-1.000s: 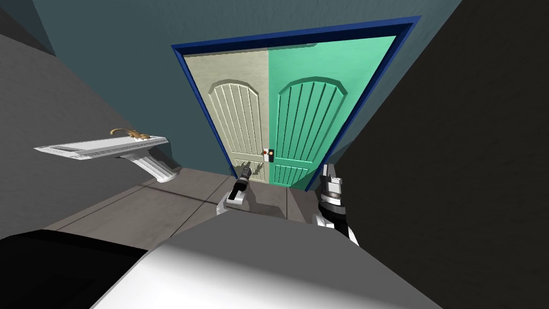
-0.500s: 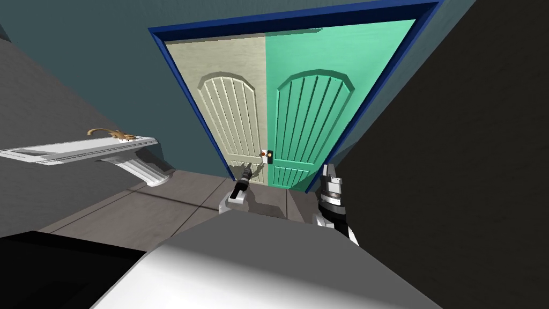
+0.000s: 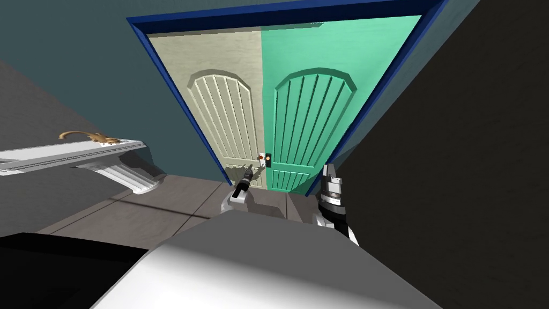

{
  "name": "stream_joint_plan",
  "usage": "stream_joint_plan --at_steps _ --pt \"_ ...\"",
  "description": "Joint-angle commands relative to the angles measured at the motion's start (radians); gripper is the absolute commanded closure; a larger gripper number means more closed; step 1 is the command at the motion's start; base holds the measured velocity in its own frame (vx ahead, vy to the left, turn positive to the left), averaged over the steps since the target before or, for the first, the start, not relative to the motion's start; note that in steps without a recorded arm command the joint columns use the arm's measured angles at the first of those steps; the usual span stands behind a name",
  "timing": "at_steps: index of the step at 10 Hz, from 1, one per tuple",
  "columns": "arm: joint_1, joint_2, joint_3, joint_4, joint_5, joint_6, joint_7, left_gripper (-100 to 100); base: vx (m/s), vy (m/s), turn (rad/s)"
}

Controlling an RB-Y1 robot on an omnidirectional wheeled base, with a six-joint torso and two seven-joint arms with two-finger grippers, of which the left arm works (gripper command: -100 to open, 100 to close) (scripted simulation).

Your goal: Pull the door open

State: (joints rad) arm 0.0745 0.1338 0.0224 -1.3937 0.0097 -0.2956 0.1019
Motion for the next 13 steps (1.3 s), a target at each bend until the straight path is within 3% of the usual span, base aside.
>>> stream_joint_plan --at_steps 1,4,5,6,7,8,11,13 --pt "-0.016 -0.001 -0.002 0.033 0.004 0.003 0.004 -100 0.179 0.011 -0.052" --pt "-0.045 -0.001 -0.006 0.087 0.012 0.006 0.011 -100 0.193 0.026 -0.06" --pt "-0.041 0.0 -0.005 0.082 0.011 0.003 0.01 -100 0.073 0.013 -0.012" --pt "-0.026 0.029 0.026 0.104 0.021 0.001 0.019 -100 -0.049 0.007 0.075" --pt "-0.026 0.029 0.026 0.104 0.021 0.001 0.019 -100 -0.084 0.014 0.054" --pt "-0.015 0.054 0.05 0.119 0.029 0.0 0.027 -100 -0.071 0.007 0.029" --pt "0.0 0.097 0.091 0.147 0.045 -0.002 0.042 -100 -0.031 -0.003 0.016" --pt "0.009 0.139 0.126 0.174 0.06 -0.007 0.059 -100 0.038 -0.011 -0.022"
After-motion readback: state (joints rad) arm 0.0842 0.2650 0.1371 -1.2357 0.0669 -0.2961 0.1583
